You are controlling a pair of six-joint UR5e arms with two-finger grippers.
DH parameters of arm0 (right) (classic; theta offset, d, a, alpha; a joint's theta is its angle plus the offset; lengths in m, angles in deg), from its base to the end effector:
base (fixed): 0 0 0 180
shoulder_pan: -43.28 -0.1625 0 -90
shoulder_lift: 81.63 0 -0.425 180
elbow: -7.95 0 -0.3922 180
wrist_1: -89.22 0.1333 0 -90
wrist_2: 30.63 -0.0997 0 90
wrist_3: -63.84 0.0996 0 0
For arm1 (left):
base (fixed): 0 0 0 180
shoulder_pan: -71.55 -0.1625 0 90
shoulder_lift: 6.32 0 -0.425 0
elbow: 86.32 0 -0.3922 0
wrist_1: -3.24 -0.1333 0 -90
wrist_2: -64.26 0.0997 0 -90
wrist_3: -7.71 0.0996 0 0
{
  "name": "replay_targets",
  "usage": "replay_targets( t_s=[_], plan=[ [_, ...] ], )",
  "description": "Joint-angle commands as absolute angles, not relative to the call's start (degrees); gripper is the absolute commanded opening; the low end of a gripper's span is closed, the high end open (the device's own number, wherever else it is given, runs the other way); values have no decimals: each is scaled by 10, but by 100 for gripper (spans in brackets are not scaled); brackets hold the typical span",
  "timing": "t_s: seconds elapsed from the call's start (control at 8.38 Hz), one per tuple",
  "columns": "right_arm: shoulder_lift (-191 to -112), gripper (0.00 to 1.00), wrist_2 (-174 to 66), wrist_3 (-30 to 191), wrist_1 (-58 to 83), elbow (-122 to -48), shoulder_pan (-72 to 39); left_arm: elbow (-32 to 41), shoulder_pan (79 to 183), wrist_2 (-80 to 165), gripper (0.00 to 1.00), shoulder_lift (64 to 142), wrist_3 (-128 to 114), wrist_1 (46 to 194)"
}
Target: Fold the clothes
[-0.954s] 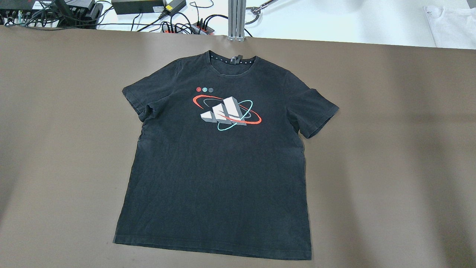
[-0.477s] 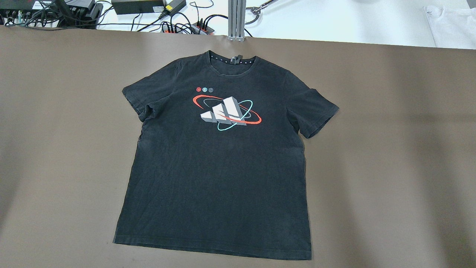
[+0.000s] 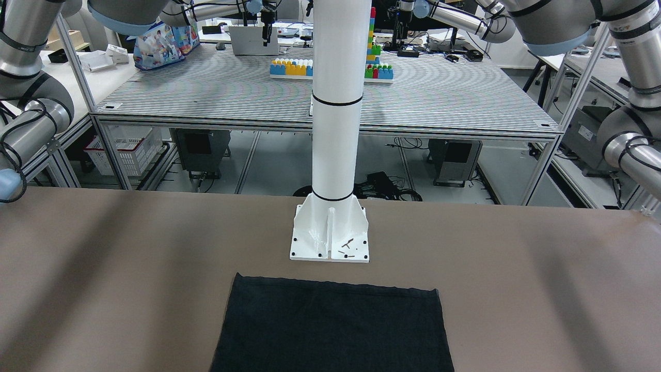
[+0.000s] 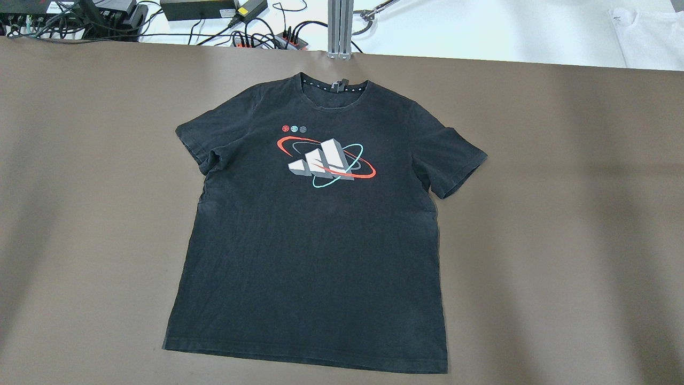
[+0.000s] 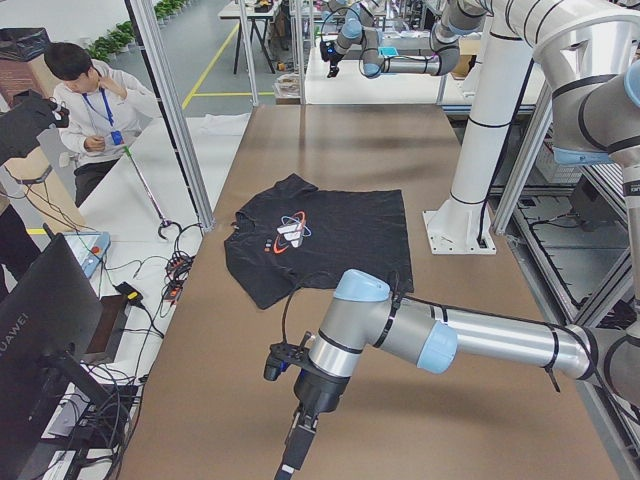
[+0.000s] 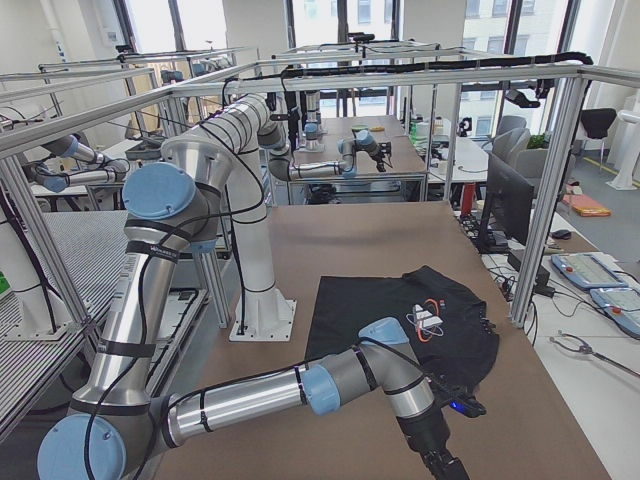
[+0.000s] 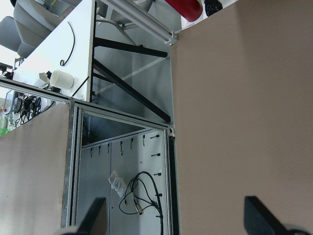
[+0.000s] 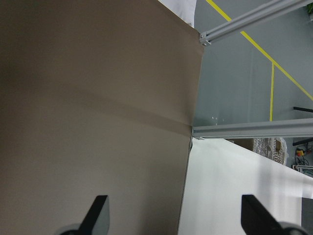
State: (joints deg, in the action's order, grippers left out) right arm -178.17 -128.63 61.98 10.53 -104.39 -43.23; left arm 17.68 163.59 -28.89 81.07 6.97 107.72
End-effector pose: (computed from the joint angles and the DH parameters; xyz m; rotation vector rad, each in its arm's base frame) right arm 0.0911 -0.4691 0.5203 0.4707 -0.1438 -0.1245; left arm -0.1455 -0.4934 0.5556 0.4520 0.0489 -0.0353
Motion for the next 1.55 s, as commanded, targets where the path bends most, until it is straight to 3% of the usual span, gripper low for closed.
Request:
replay_targets(
  t_s=[0.0, 0.36, 0.72, 1.07, 1.43],
  plan=[
    [-1780, 95, -1294, 621, 121, -1027, -431, 176, 1636, -316, 100, 818, 74, 1088],
    [-1780, 95, -1289, 620, 126, -1020, -428, 150, 1623, -361, 100, 867, 65, 1088],
    [-1673, 93, -1327, 643, 135, -927, -375, 47, 1537, -408, 100, 962, 68, 1126],
    [-1620, 94, -1360, 859, 196, -871, -273, -99, 1488, -500, 100, 1034, -11, 1244],
    [-1506, 94, -1358, 1060, 234, -772, -155, -182, 1402, -500, 100, 1124, -108, 1264]
  ],
)
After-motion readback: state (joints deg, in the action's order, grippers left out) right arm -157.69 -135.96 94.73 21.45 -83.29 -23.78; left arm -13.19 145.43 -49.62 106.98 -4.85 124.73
